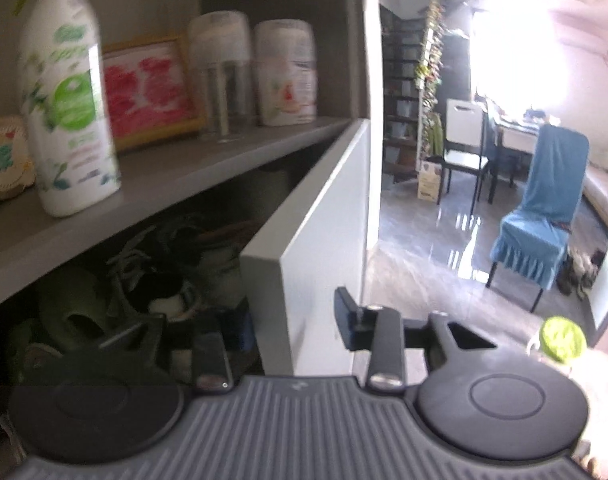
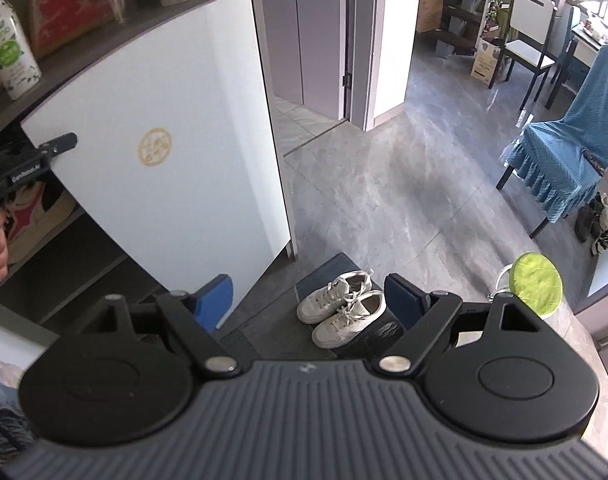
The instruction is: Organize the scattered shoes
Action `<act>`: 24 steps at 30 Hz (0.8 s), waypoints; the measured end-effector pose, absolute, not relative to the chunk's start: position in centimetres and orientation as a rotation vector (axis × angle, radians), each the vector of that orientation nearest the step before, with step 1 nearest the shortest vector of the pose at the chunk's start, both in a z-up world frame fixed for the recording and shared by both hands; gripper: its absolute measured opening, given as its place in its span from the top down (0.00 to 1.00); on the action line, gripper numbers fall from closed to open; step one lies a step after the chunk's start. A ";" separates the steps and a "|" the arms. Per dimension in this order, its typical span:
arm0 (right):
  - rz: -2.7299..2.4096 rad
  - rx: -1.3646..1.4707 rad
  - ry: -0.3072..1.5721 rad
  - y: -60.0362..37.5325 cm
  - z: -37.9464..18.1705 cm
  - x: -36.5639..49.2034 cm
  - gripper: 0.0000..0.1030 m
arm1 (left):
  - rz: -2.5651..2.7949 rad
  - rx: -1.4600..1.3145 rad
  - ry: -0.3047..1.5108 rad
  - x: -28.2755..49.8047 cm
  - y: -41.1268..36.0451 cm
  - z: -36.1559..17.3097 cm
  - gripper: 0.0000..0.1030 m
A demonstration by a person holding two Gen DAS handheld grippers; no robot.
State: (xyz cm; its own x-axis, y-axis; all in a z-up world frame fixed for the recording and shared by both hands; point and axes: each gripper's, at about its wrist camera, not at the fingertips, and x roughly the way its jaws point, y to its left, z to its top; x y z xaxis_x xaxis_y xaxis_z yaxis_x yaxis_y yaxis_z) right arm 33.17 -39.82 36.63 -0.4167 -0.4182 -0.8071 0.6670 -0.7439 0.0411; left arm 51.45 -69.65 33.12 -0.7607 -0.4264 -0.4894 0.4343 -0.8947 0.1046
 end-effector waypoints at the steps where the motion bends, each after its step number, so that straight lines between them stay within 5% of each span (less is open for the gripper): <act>1: -2.164 1.118 0.377 -39.0 36.6 33.0 0.18 | -2.576 0.716 0.011 51.3 -68.9 33.1 0.60; 8: -2.155 1.085 0.321 -31.2 36.5 30.9 0.18 | -2.434 0.713 0.011 49.4 -62.5 33.2 0.67; 24: -2.401 1.289 -0.181 -8.6 32.4 27.0 0.18 | -2.214 0.745 0.011 41.8 -50.2 34.4 0.74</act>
